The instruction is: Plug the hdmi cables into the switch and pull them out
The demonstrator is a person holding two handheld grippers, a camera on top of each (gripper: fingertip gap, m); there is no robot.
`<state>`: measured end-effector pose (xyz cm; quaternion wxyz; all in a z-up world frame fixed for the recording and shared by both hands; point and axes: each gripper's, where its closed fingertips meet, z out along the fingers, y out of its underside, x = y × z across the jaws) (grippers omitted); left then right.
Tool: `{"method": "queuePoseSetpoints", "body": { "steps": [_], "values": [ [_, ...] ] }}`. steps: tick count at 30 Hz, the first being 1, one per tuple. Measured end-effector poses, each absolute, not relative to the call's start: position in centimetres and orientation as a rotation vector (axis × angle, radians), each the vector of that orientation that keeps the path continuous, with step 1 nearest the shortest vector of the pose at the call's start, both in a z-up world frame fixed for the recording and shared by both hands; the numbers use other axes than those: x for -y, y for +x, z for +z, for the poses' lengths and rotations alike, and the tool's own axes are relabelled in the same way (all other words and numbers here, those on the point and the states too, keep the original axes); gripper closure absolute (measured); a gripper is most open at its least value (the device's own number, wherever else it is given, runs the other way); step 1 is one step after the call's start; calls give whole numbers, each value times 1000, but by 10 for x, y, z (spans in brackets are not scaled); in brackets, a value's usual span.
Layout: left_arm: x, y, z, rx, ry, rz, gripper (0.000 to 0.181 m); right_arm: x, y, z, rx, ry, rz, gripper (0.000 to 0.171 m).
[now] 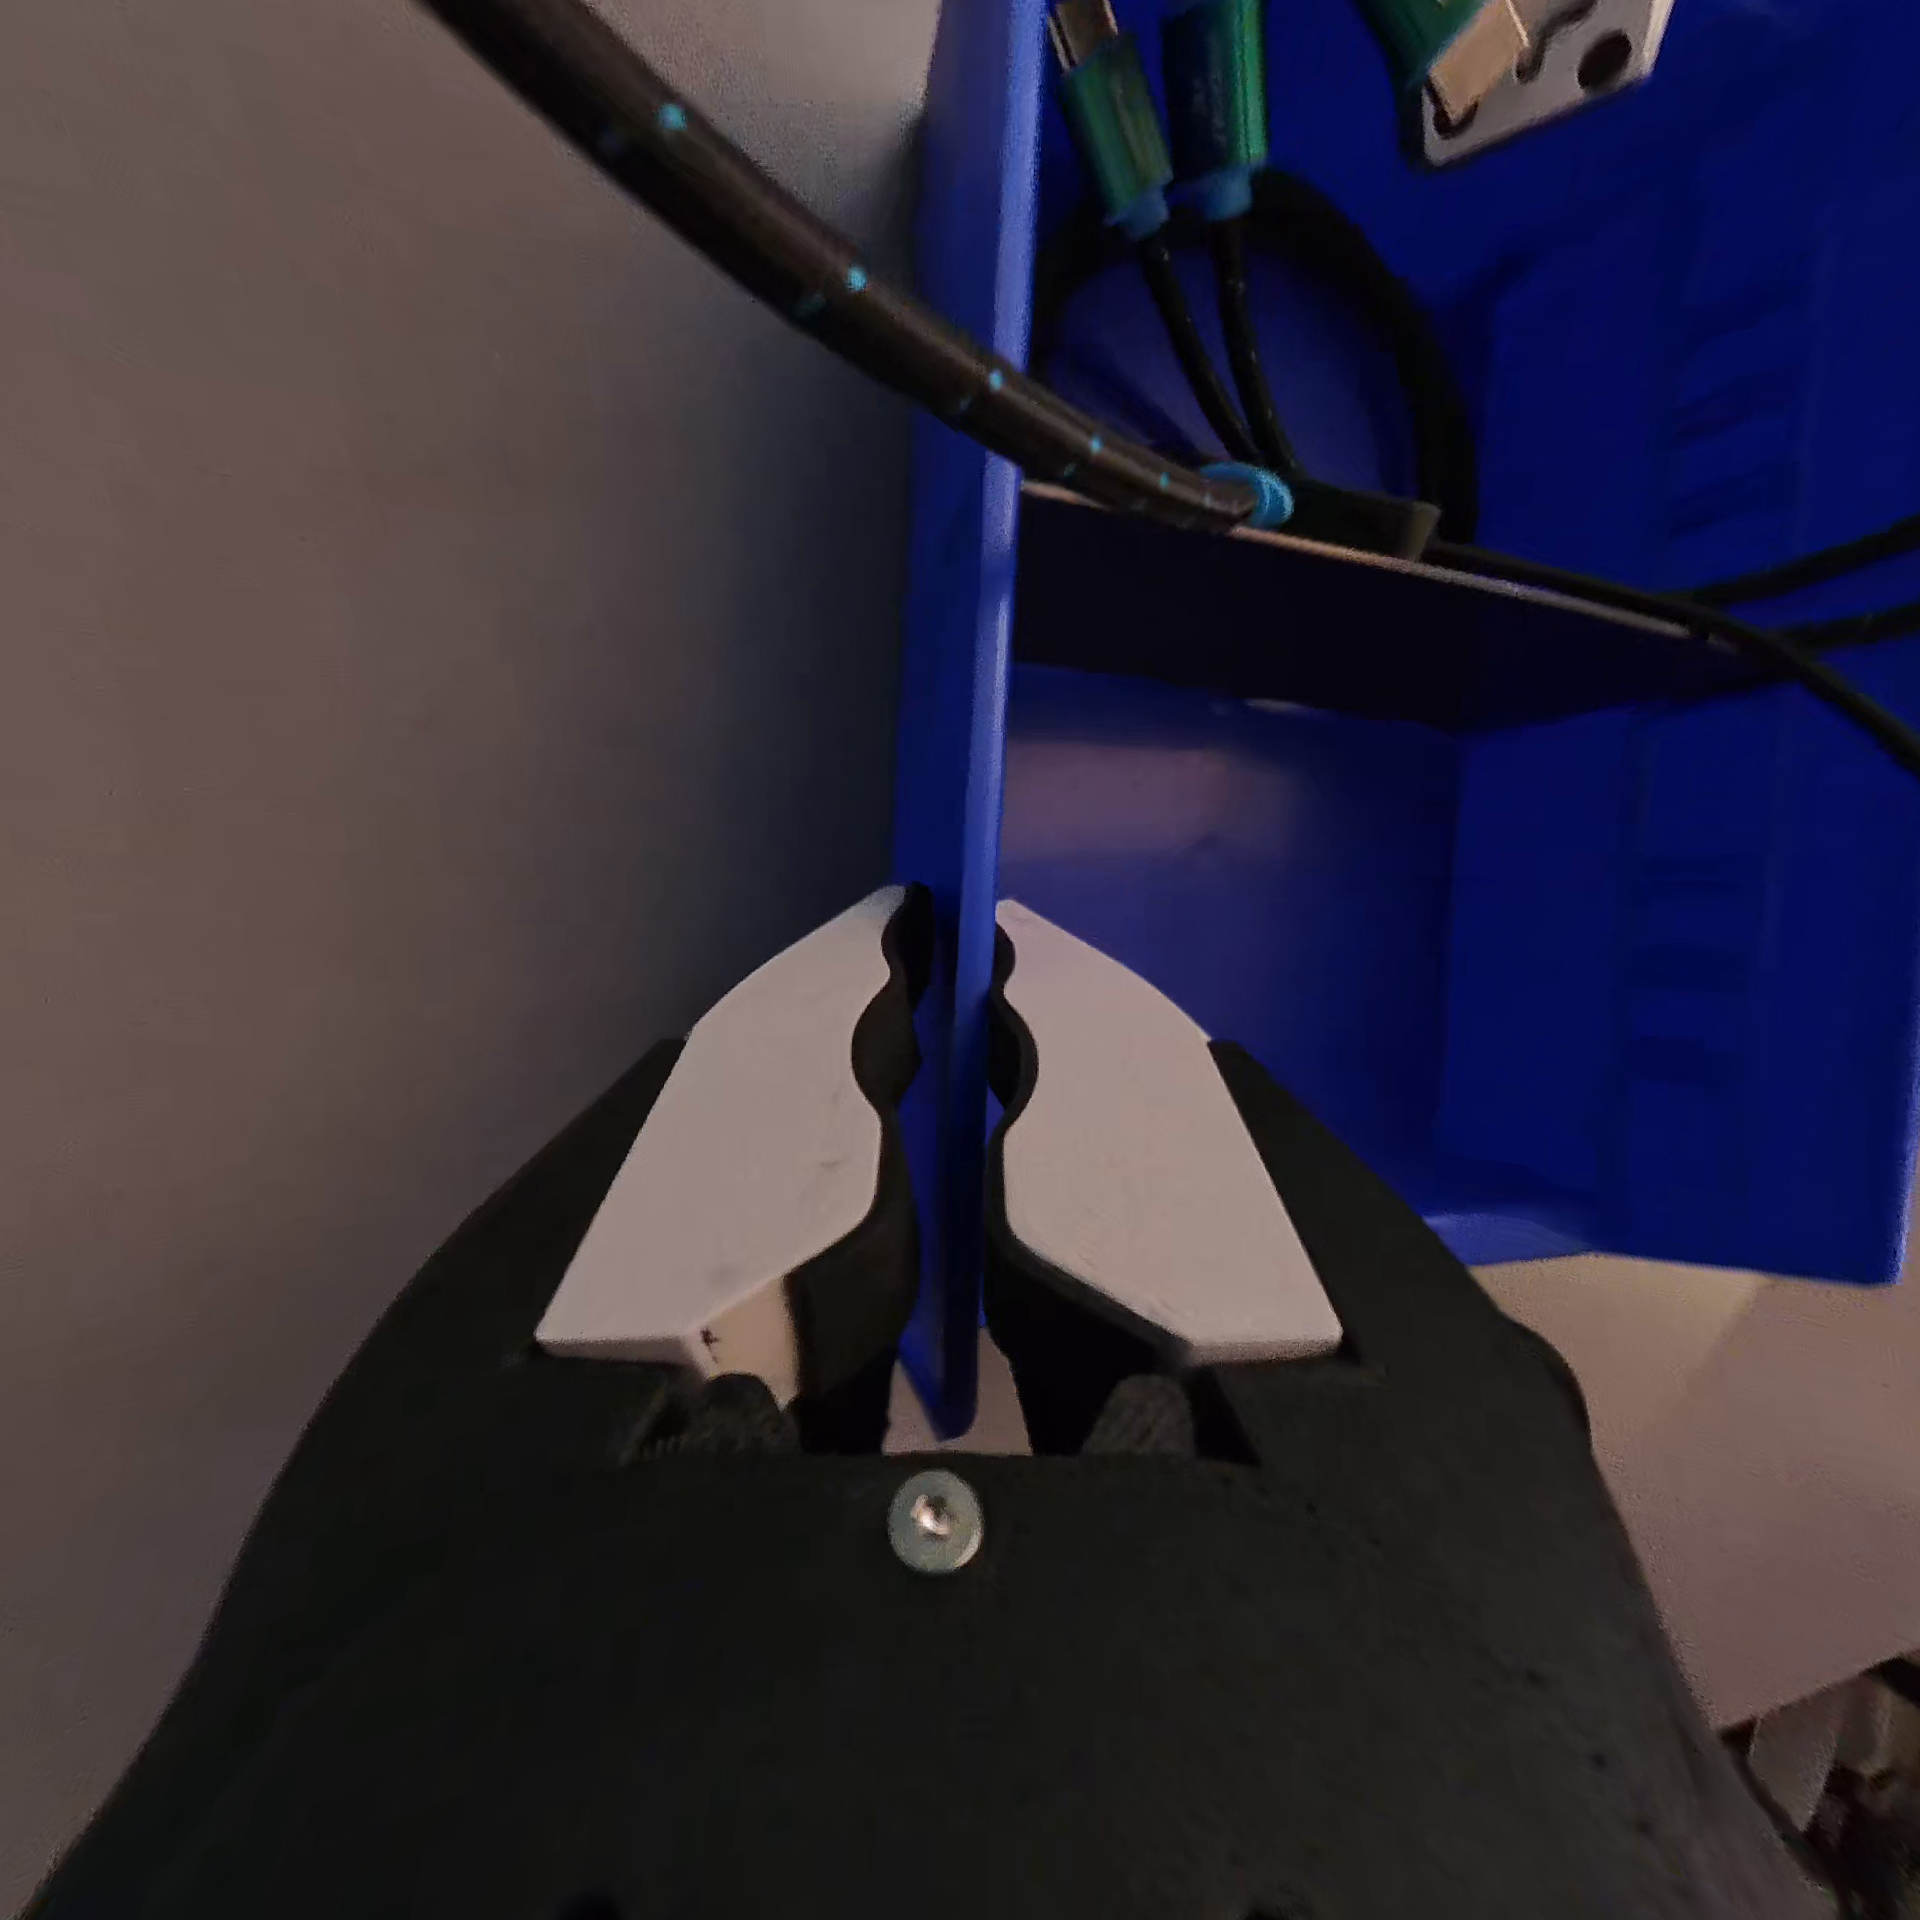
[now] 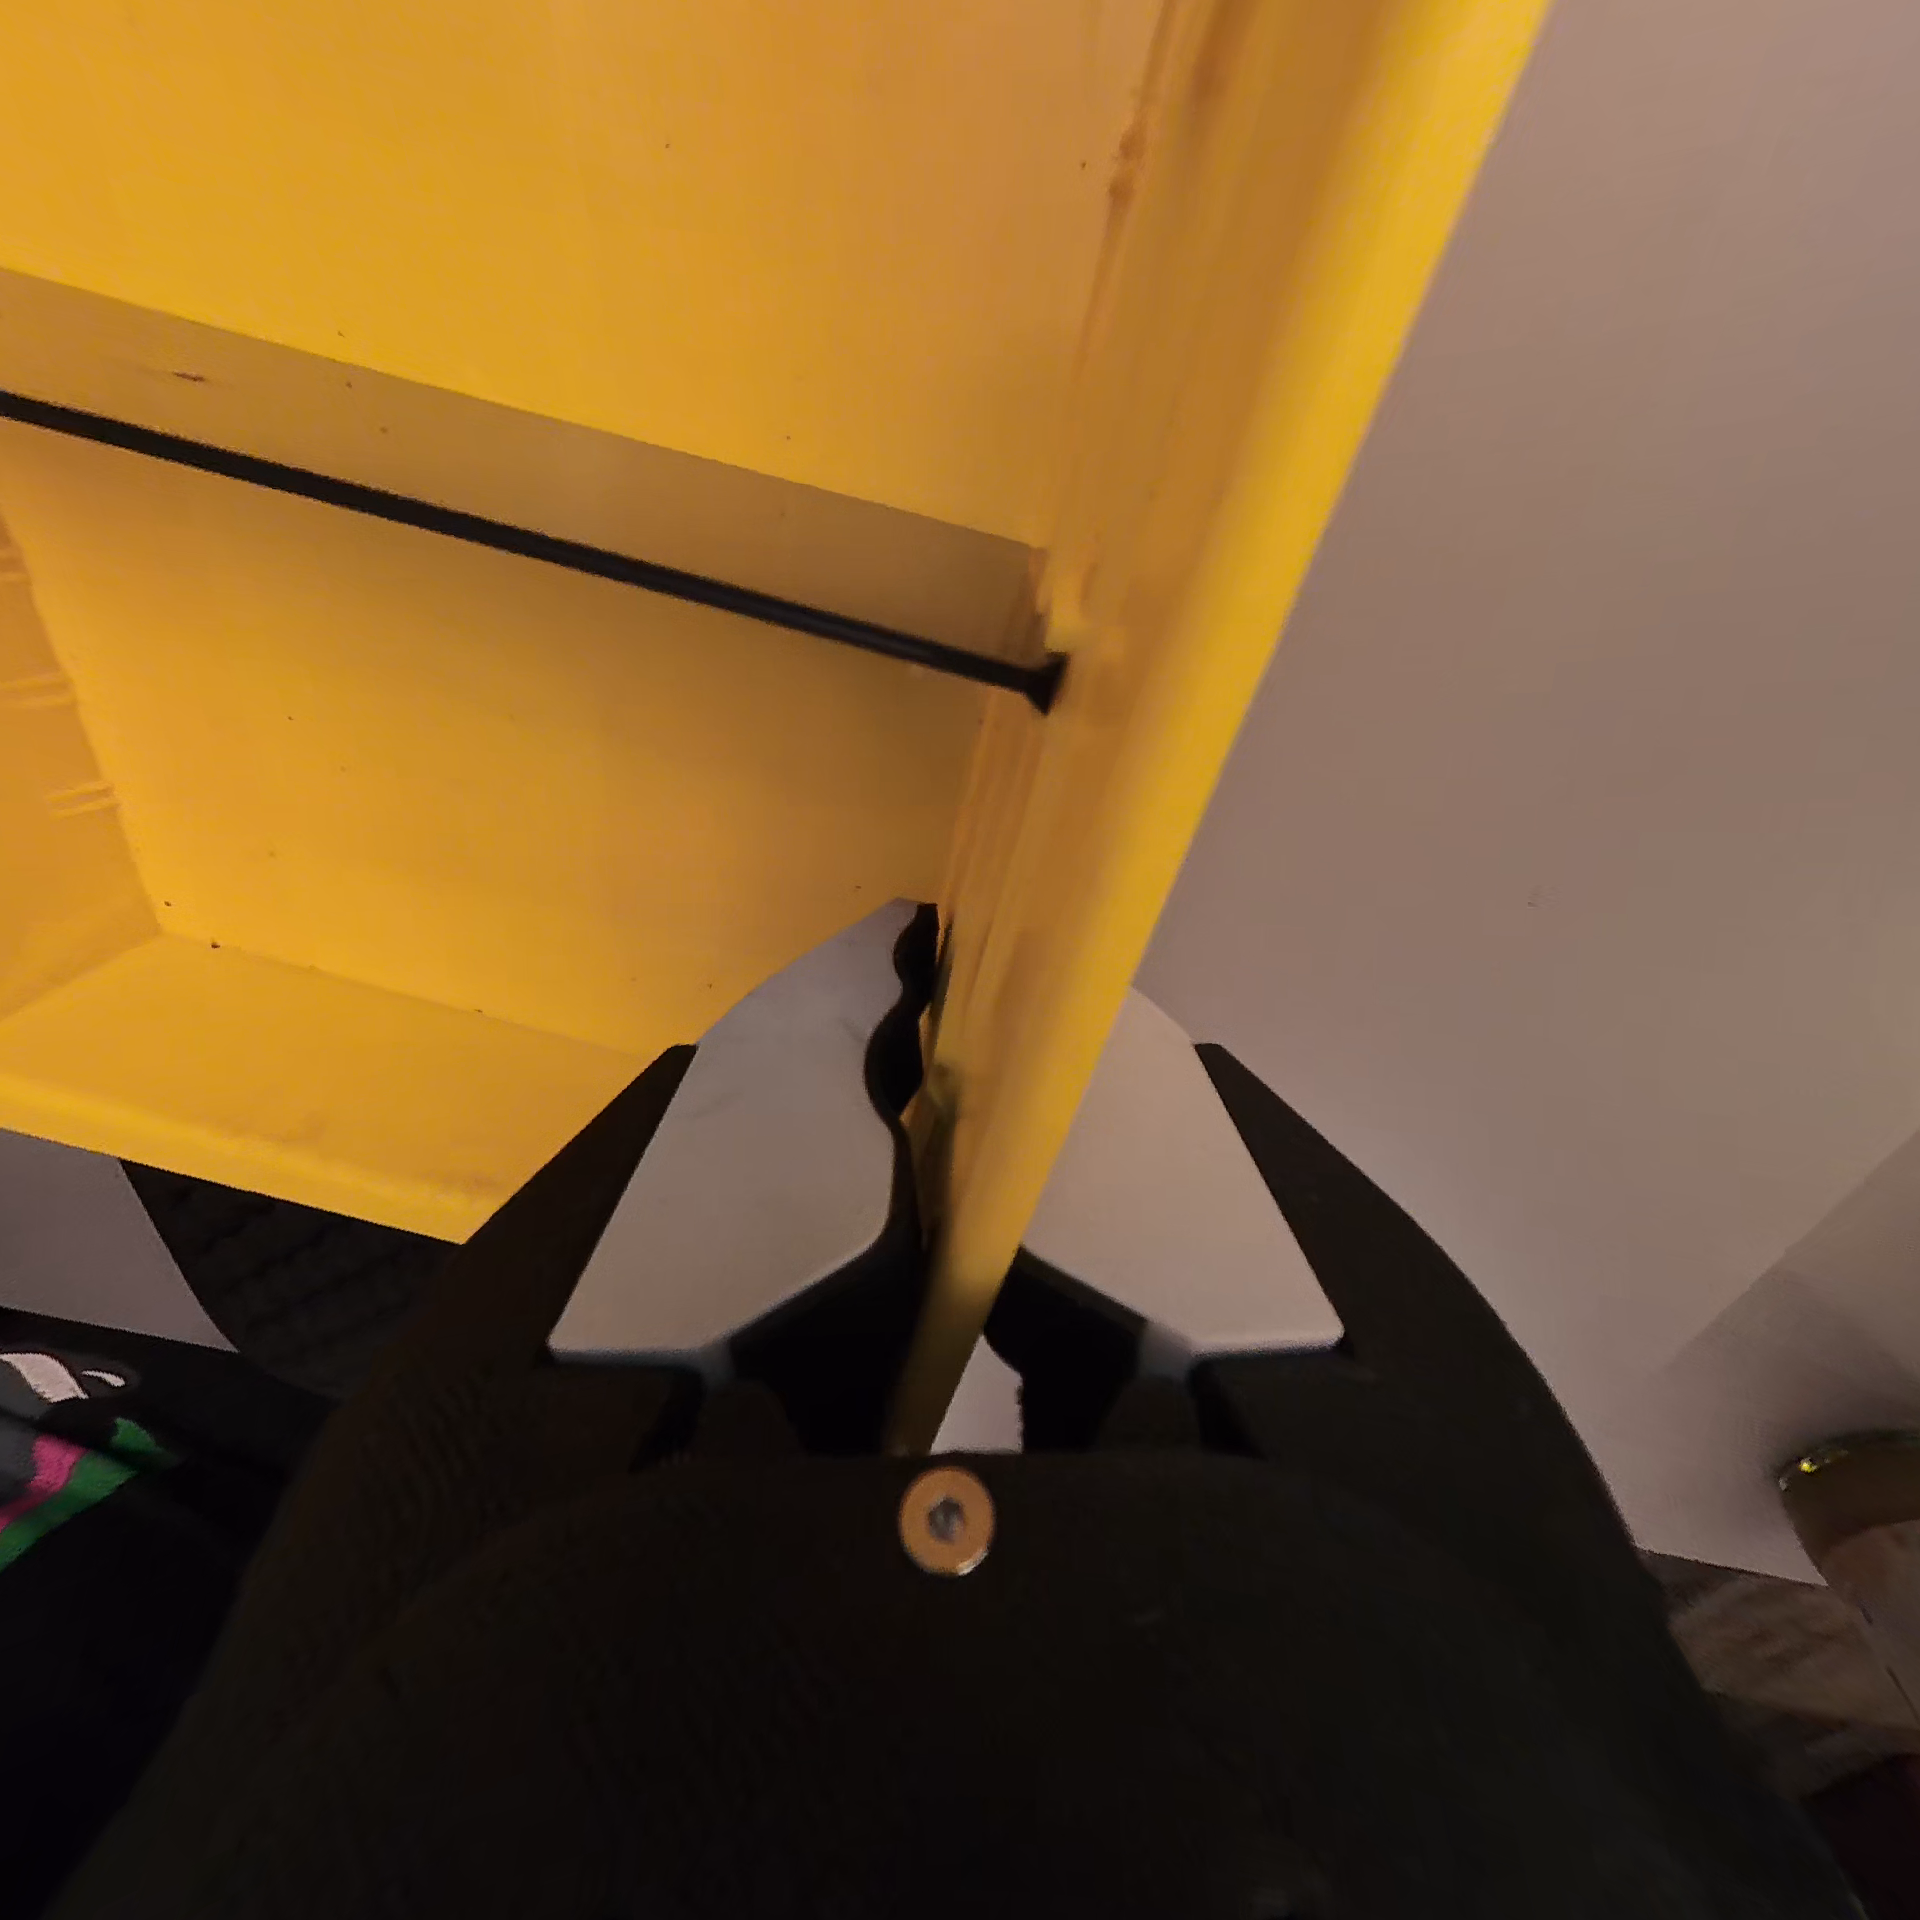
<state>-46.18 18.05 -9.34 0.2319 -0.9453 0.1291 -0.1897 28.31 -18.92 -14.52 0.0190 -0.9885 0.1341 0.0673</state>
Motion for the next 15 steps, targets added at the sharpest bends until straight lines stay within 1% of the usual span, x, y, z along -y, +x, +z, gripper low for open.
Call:
{"method": "queuePoseSetpoints", "body": {
  "steps": [5,15],
  "values": [
    [-168,-453,-93,-426,-2635,-561,170,181,287,-145,-441,-3068,212,166],
    [-166,-466,-93,-463,-2626,-474,174,171,286,-145,-481,-3076,215,166]
  ]
}}
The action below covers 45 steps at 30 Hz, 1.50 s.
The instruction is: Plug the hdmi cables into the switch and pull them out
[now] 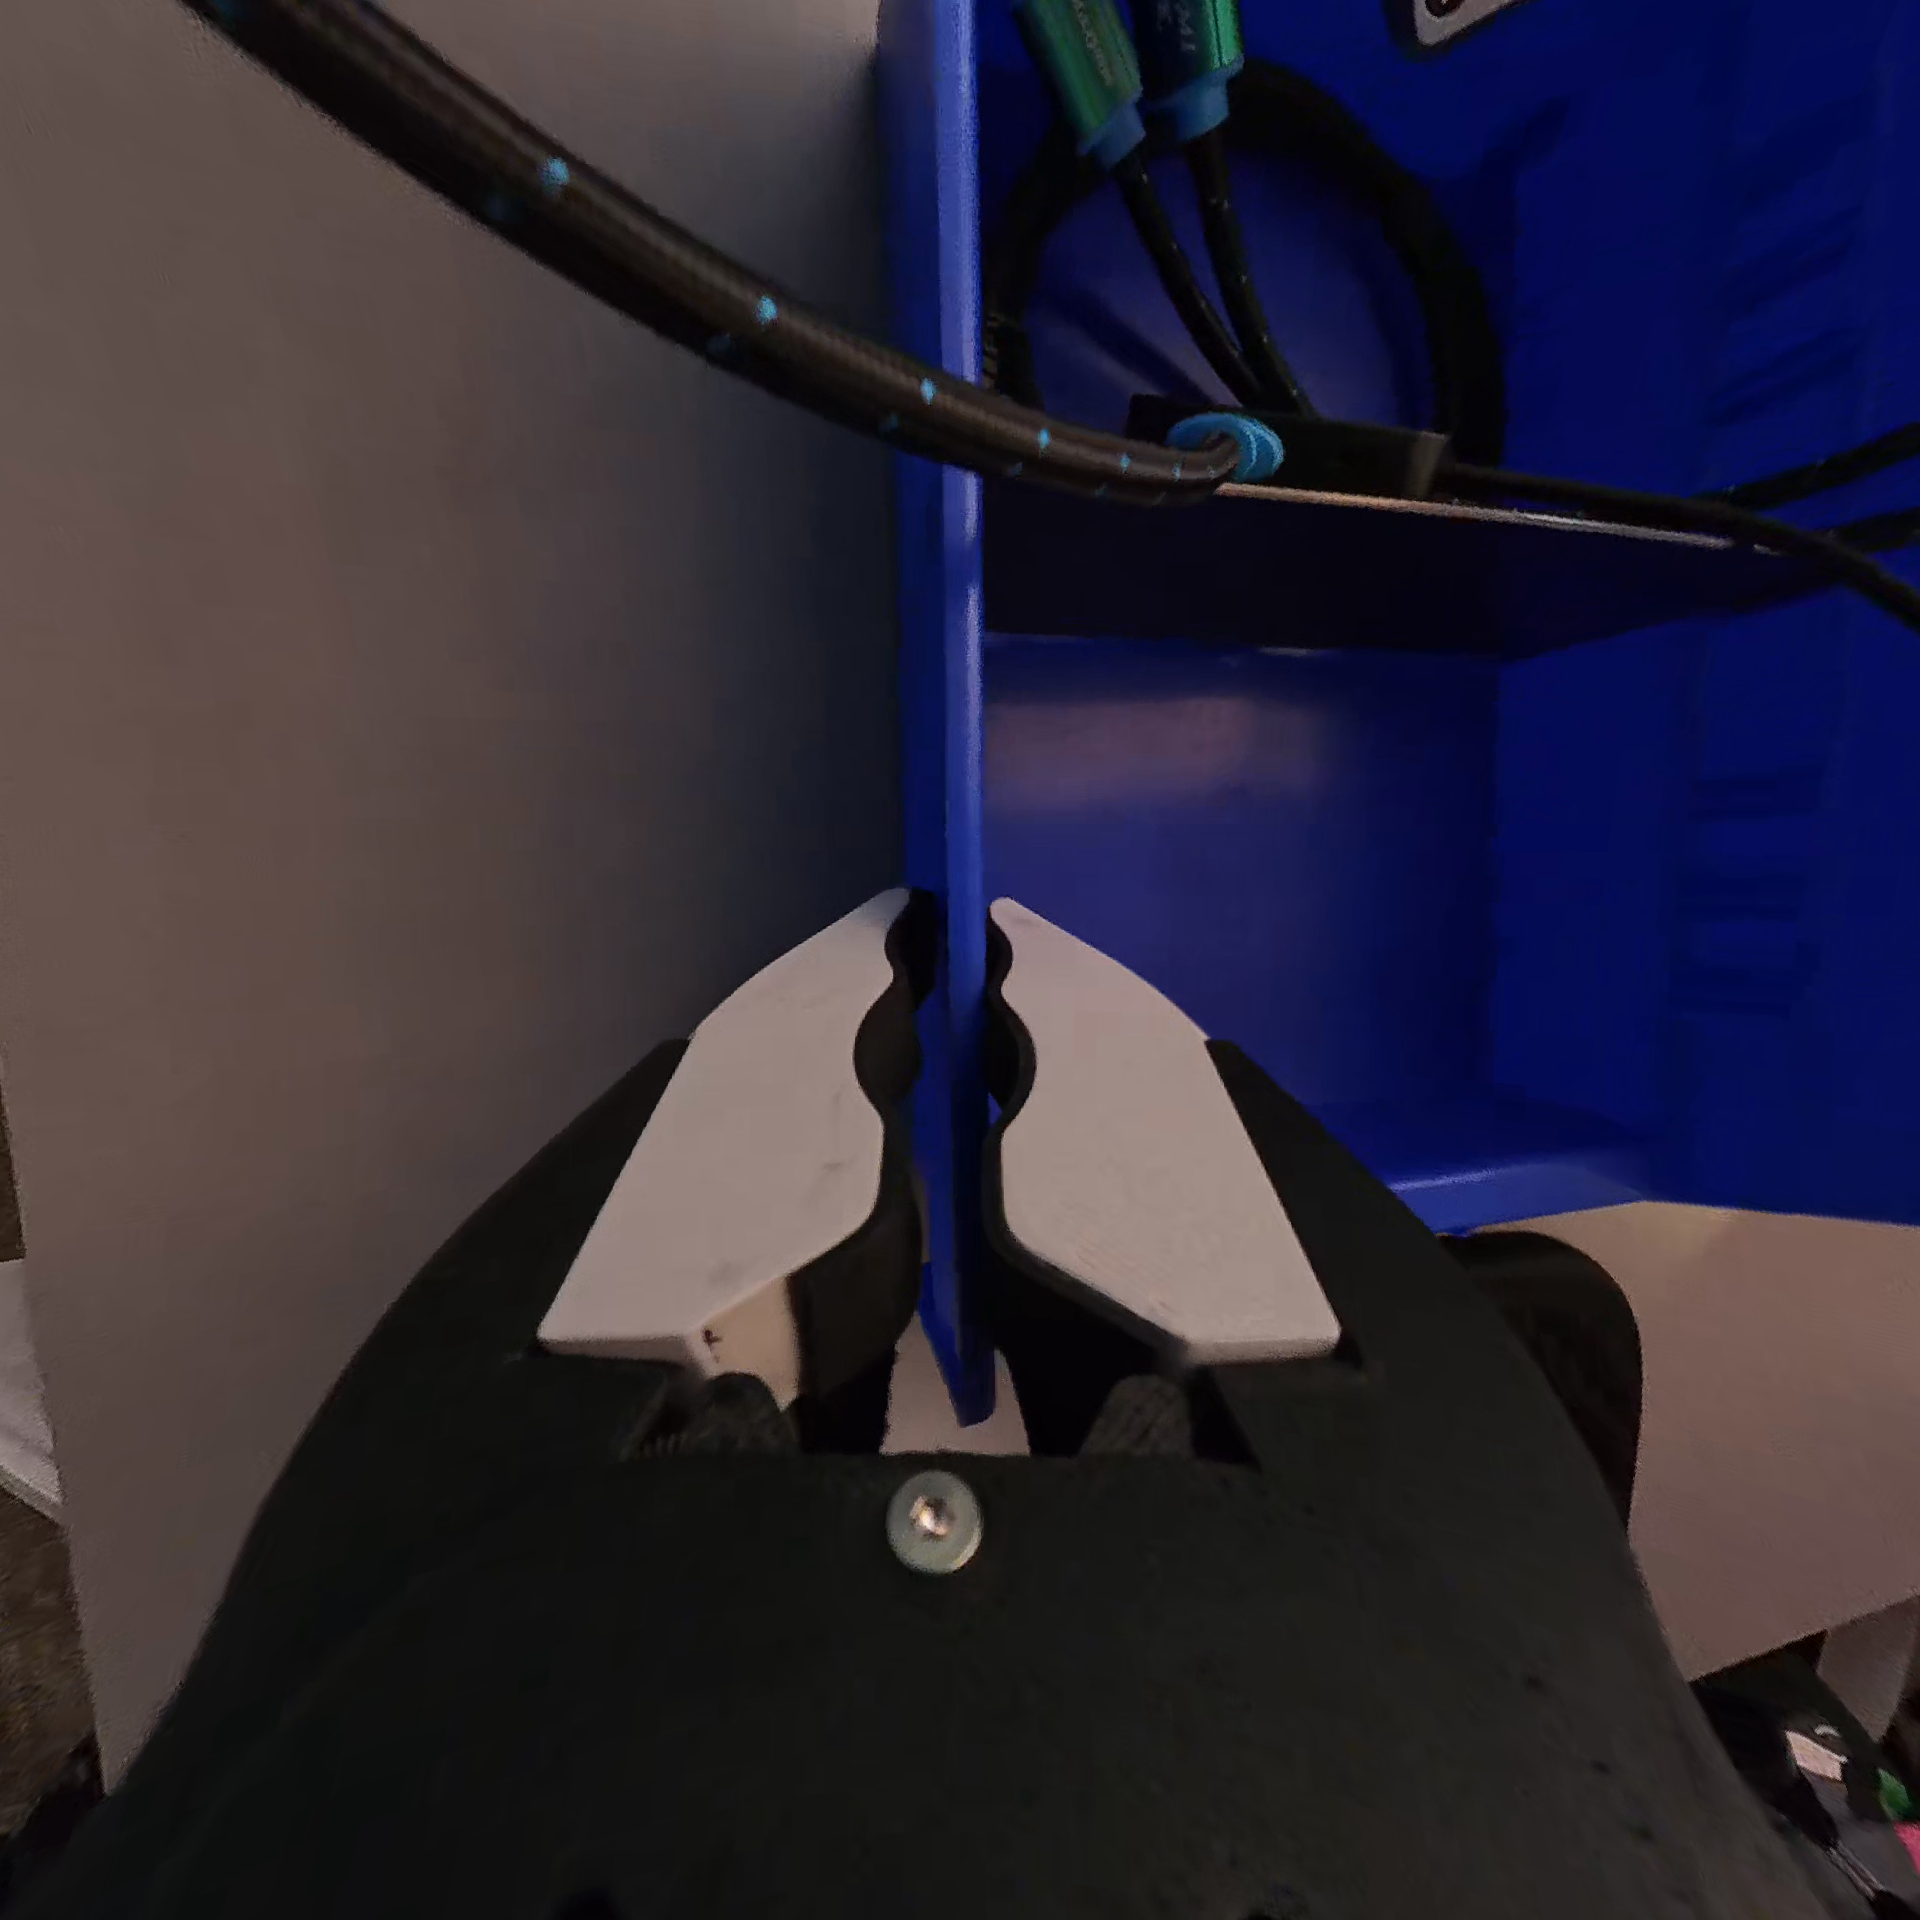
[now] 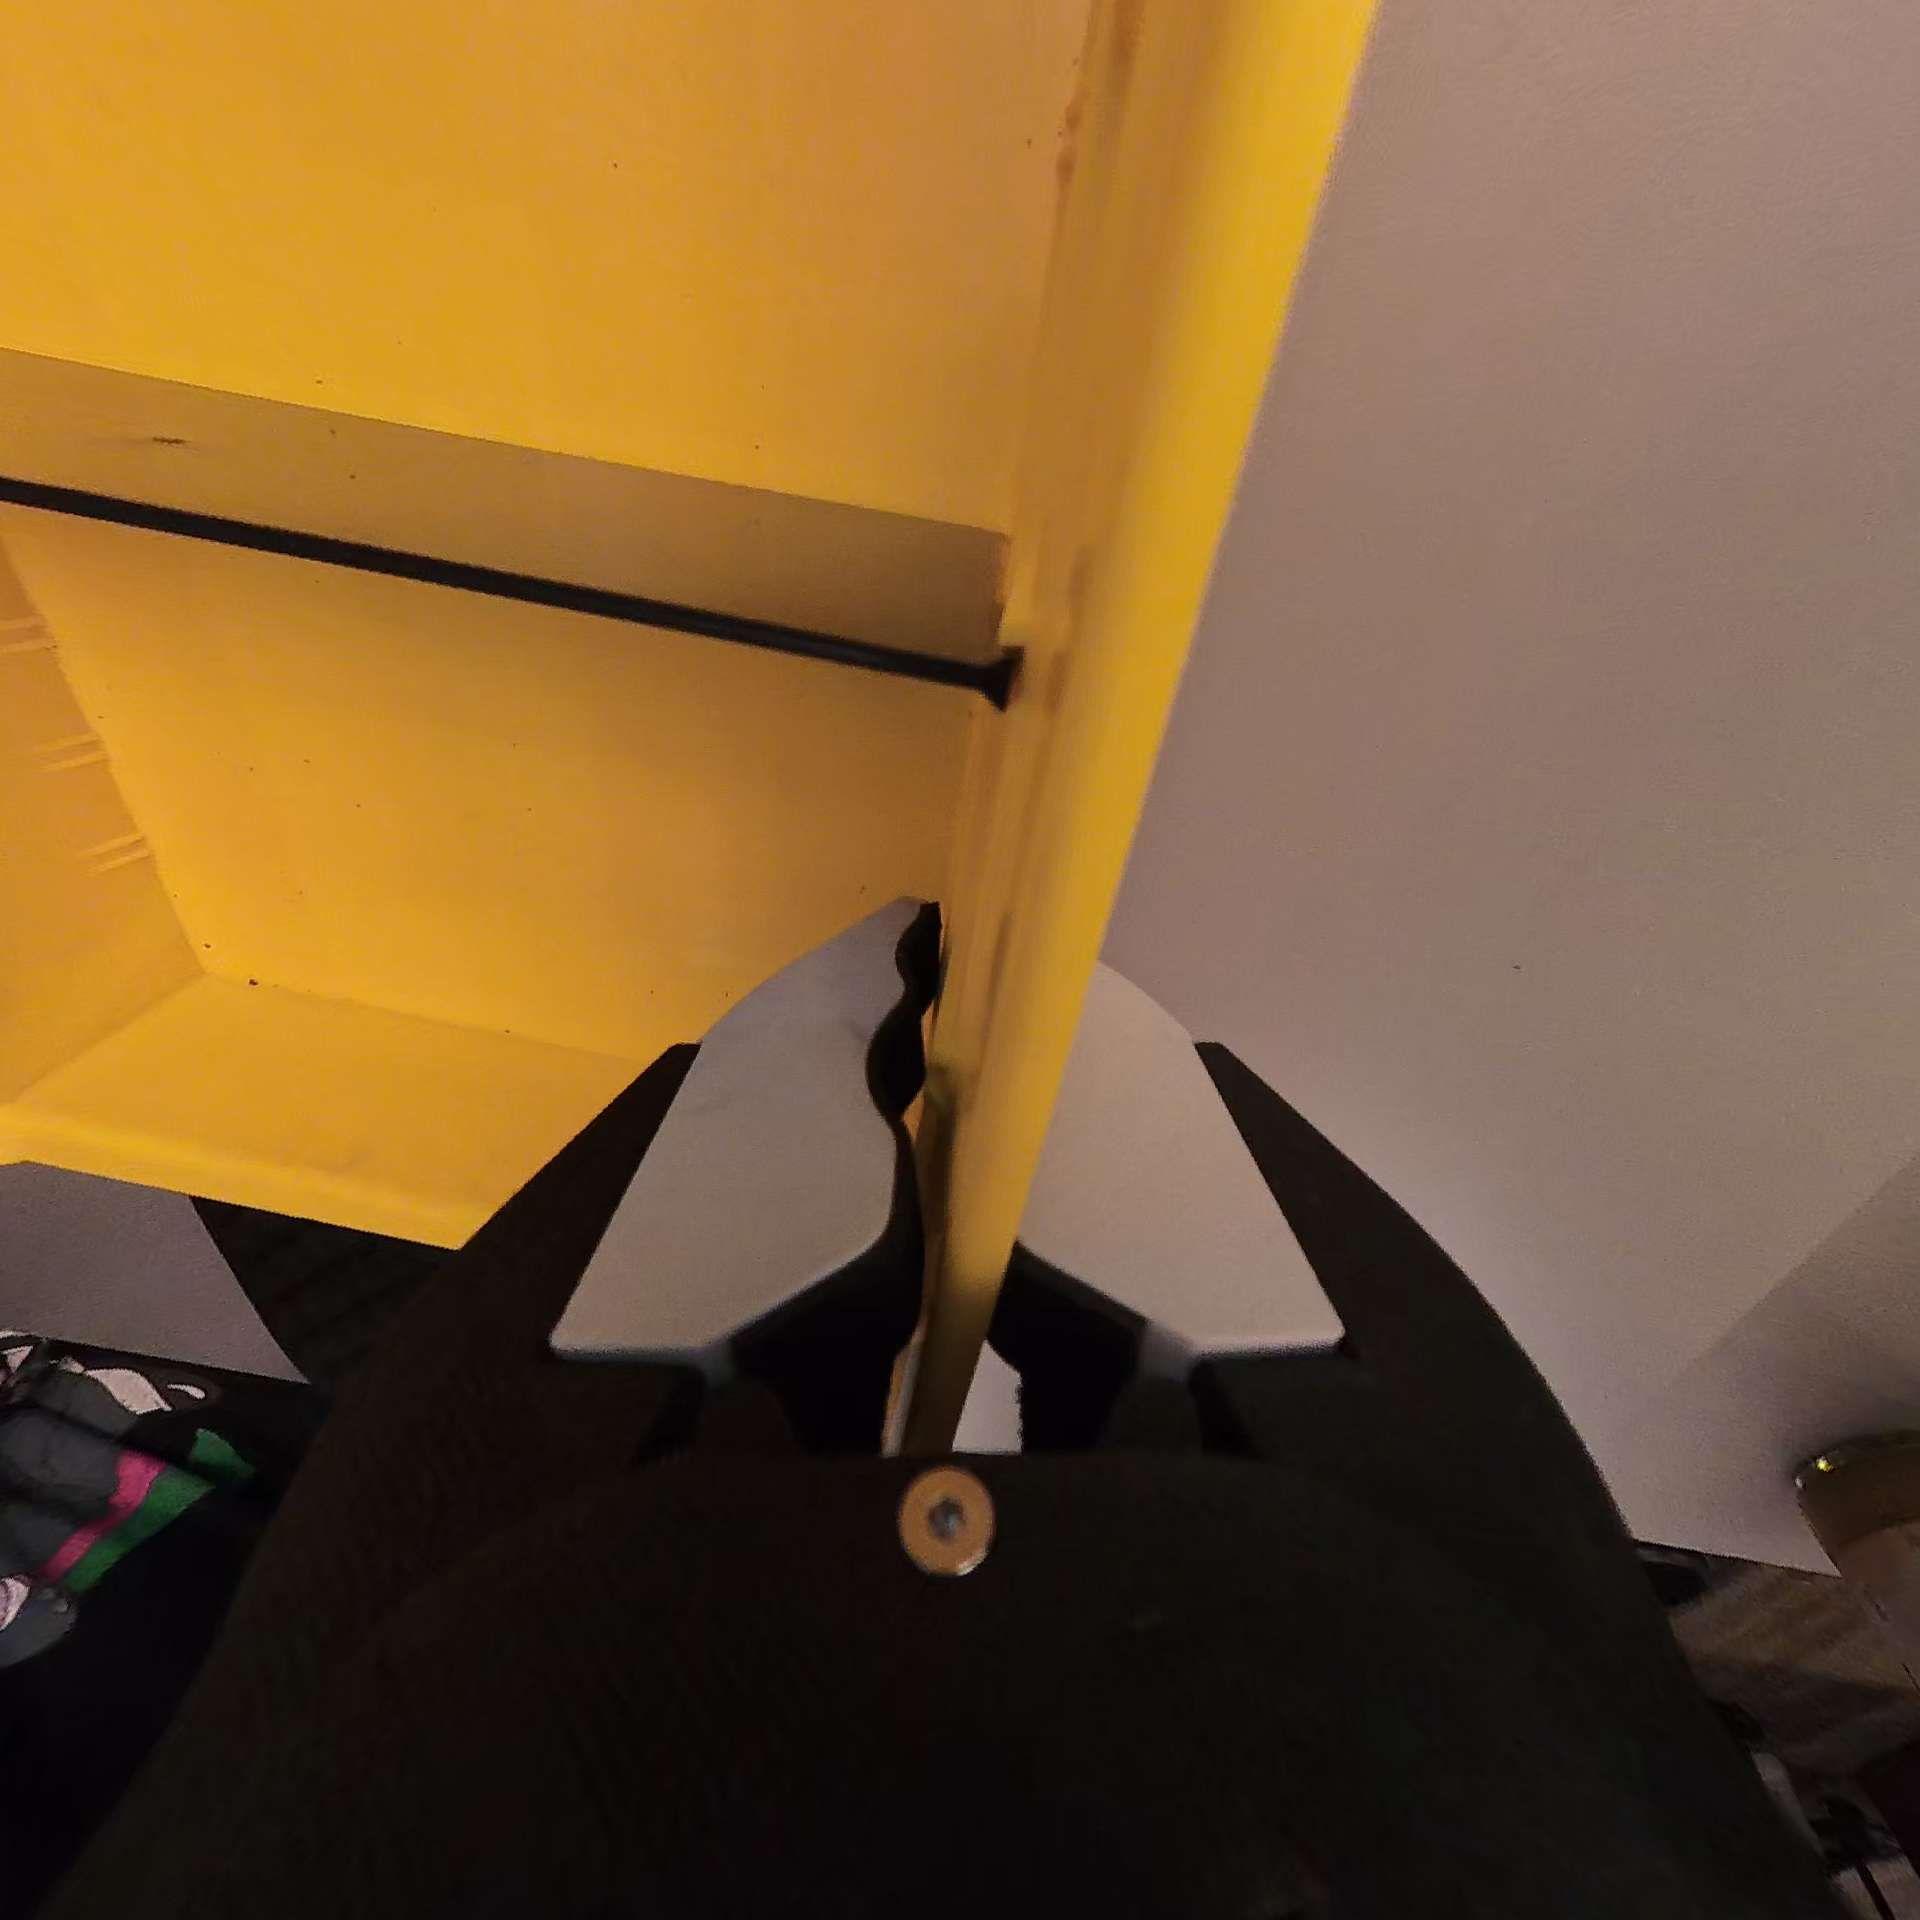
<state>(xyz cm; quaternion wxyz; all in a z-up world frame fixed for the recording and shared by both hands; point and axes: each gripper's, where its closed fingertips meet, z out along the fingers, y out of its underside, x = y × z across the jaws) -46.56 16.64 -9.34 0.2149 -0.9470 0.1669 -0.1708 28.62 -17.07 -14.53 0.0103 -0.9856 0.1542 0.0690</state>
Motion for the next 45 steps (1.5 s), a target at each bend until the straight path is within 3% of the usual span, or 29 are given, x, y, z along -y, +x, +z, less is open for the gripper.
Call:
{"method": "queuePoseSetpoints", "body": {
  "steps": [23,45],
  "values": [
    [-159,-465,-94,-676,-2603,-351,175,182,289,-146,-565,-3062,238,166],
    [-162,-467,-93,-567,-2608,-436,174,188,291,-146,-614,-3055,228,166]
  ]
}}
